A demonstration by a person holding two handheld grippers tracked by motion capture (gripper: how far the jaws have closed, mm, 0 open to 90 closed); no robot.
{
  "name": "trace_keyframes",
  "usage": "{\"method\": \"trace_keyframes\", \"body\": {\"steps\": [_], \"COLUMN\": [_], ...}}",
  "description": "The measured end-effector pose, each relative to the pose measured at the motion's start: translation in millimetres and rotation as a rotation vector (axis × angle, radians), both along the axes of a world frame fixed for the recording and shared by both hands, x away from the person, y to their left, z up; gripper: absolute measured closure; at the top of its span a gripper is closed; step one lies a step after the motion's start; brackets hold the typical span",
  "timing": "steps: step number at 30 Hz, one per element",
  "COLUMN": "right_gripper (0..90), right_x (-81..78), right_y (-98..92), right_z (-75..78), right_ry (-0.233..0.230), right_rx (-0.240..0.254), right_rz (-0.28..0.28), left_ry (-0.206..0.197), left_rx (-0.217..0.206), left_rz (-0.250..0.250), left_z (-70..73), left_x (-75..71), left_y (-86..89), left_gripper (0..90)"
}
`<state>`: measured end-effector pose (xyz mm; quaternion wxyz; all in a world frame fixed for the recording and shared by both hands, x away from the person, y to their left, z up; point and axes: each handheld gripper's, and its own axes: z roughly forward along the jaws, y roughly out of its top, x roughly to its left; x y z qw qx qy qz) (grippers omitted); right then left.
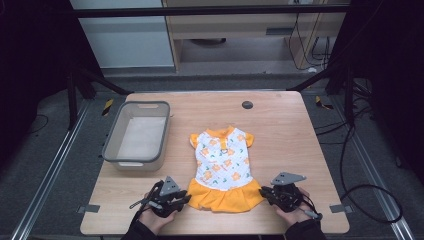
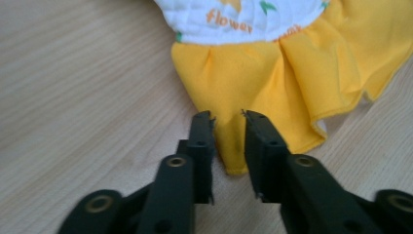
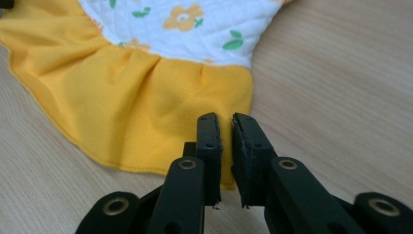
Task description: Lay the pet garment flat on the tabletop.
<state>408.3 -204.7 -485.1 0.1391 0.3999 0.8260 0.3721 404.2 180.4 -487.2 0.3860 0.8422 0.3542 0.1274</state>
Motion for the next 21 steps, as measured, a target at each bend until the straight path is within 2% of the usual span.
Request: {"method": "trace_keyframes", "body": {"steps": [3,8,10,14,17,21], "right_gripper": [79.0,81.7,86.2,90.0,90.0,90.0], "right_x": [-0.3,12.6,21.1,41.7,56.8,75.8], "right_y": [-6.3,-7.9,-5.4,1.6,8.9,25.6], "right_z": [9.1,15.7,17.3,14.1,8.8,1.8], "right_ry": [-0.058,-0.123,-0.139,-0.130,-0.105,-0.095], "right_rx": [0.049,0.113,0.127,0.155,0.168,0.153], "right_rz": [-0.019,-0.032,-0.040,-0.036,-0.034,-0.014], "left_ry": [-0.043,-0.102,-0.123,-0.132,-0.113,-0.082], "left_rx": [-0.054,-0.118,-0.118,-0.089,-0.072,-0.055], "left_rz": [0.020,0.034,0.030,0.029,0.023,0.006], "left_z": [11.5,29.4,32.9,31.7,25.7,14.4], "left_x": [0.3,18.7,30.3,53.0,68.8,83.8], "left_y": [9.0,7.6,-1.5,-22.9,-40.0,-57.5], "left_gripper": [59.9,65.1,70.0,80.6,84.5,84.5]}}
